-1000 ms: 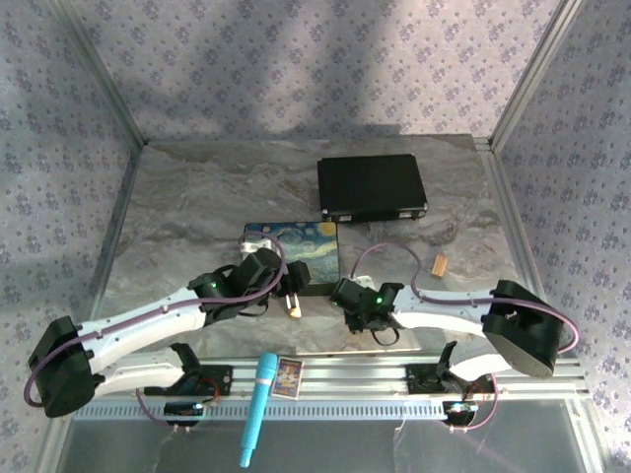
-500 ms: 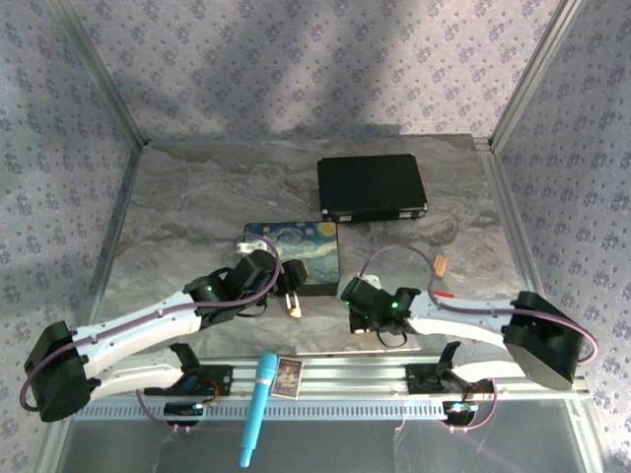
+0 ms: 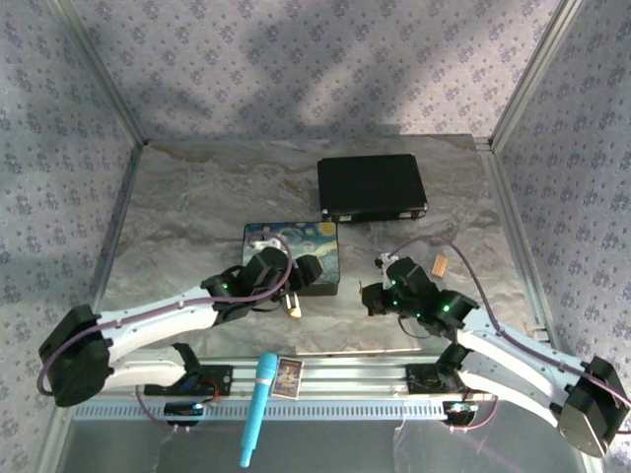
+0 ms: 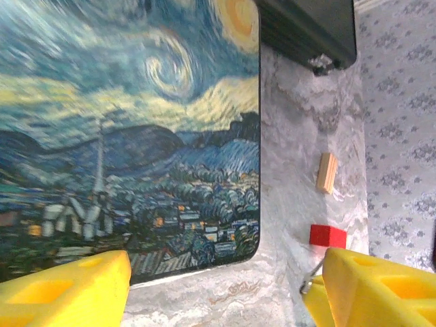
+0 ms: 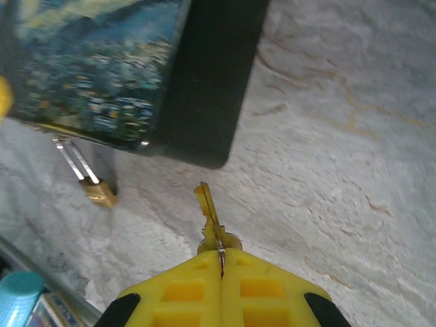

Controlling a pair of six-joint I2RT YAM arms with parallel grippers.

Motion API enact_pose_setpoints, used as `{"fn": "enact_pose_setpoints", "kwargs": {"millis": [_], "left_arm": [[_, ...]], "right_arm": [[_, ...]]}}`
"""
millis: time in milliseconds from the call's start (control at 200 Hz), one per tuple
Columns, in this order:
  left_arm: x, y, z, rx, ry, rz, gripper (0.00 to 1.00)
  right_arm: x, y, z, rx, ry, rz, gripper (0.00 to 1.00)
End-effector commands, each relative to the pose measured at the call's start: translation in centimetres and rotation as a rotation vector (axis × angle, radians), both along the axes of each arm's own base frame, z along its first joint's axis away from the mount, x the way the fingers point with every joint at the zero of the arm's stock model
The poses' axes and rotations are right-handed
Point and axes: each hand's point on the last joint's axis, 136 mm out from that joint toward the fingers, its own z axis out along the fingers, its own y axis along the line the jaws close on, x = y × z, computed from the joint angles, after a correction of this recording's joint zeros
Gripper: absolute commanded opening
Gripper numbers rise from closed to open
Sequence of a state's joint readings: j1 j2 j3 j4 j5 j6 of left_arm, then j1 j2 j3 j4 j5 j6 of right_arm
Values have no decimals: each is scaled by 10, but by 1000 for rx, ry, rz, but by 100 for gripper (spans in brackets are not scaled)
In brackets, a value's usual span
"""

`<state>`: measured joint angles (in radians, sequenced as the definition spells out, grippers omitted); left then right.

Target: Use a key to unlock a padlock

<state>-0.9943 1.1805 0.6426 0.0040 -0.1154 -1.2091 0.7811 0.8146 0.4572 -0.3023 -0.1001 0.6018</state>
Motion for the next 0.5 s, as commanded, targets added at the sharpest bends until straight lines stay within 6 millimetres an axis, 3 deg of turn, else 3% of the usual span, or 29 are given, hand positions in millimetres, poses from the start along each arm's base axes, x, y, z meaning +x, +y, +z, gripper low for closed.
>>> {"fn": "enact_pose_setpoints", "kwargs": {"millis": [0, 185, 395, 495], "left_arm": [[-1, -32, 24, -87, -6, -45, 74], [-1, -55, 25, -109, -23, -96, 74], [-3, -66, 42, -160, -76, -163, 74], [-9, -72, 44, -179, -82, -211, 69]], "right_arm": [[-6, 13, 19, 18, -63, 139, 0], [-8, 32, 42, 75, -124, 224, 0], [-1, 43, 44, 73, -120, 234, 0], [5, 50, 49, 87, -127, 235, 0]]}}
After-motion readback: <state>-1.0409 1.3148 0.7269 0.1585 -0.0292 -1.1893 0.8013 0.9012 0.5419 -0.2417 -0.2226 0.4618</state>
